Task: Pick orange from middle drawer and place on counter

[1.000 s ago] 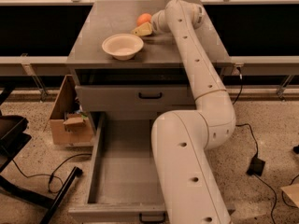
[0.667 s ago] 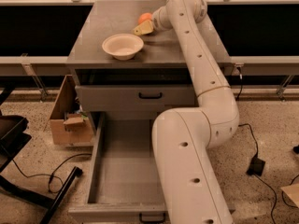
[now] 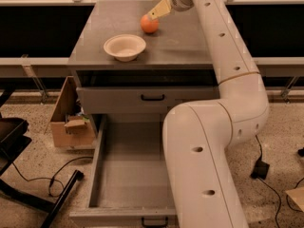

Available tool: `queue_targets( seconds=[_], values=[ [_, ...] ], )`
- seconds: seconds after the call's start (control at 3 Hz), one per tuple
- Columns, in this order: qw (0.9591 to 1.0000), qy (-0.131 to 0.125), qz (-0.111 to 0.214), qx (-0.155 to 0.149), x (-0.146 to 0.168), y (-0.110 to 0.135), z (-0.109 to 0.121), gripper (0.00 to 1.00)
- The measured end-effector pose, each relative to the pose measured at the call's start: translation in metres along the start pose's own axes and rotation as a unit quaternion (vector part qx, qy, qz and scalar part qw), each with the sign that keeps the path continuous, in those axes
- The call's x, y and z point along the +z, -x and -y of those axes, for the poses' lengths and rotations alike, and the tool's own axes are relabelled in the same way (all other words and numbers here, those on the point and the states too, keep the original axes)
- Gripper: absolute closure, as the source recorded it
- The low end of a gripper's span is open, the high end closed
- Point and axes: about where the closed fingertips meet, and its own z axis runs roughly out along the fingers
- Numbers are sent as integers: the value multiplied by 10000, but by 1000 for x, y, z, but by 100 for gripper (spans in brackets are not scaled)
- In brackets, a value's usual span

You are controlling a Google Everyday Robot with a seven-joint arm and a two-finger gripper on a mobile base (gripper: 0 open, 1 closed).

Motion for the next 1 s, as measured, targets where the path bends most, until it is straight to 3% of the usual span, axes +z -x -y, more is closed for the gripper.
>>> queue_targets(
  seconds=[0.33, 0.67, 1.0],
  values=[
    [9976, -481, -372, 326, -57, -5, 36, 0],
    [9888, -853, -882, 846, -104, -31, 65, 0],
    [9752, -1138, -1344, 1338, -148, -56, 83, 0]
  ],
)
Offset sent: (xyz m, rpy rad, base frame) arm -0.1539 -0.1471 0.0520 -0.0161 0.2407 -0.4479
